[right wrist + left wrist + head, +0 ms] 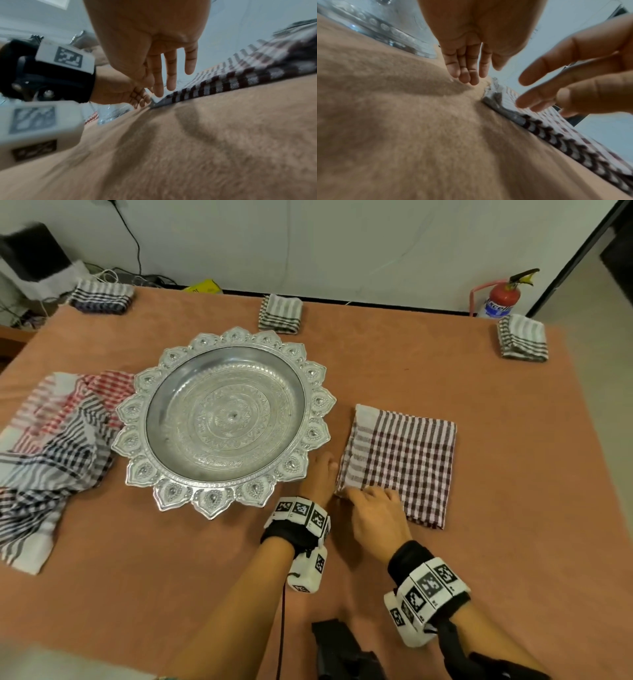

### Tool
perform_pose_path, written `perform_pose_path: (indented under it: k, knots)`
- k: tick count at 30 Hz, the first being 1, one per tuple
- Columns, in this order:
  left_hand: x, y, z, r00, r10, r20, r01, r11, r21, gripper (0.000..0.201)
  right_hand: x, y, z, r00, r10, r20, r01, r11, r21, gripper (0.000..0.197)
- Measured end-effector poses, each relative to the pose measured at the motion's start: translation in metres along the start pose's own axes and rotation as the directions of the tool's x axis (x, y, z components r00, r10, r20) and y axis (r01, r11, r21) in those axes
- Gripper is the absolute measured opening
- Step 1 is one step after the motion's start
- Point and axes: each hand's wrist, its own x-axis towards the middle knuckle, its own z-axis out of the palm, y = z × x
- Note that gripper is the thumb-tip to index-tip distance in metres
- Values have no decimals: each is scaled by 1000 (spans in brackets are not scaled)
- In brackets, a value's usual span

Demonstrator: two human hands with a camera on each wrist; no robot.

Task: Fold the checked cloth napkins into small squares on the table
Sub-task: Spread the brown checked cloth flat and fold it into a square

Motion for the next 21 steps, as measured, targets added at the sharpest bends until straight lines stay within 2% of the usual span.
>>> perform_pose_path:
  k: [3,4,5,7,9,11,13,17,21]
  knots:
    - [-9,5,9,997,-14,73,5,992,123,31,-9,20,-15,978,194,-78,-192,981,27,27]
    - [-10,8,13,996,-36,82,20,982,187,33,-14,31,-19,951,287,-112,-286,958,21,28]
    - [-11,11,15,994,-66,83,43,968,249,35,-18,42,-23,914,396,-93,-396,918,15,33]
    - [-10,16,20,988,-139,62,111,935,336,40,-27,63,-27,807,590,39,-590,807,11,48]
    - [-6,19,27,980,-196,45,168,918,360,40,-31,77,-29,719,670,183,-694,700,168,62]
    - [-3,22,32,975,-217,38,190,915,356,40,-28,81,-30,664,692,284,-739,550,388,66]
    - [-2,26,32,972,-229,44,204,926,317,44,-21,81,-29,623,707,335,-764,458,455,64]
    - [-5,27,22,962,-244,124,225,963,147,48,-20,87,-36,584,729,357,-771,360,526,61]
    - [-30,24,21,953,-208,222,220,975,-29,51,-44,92,-47,544,742,392,-771,258,583,60]
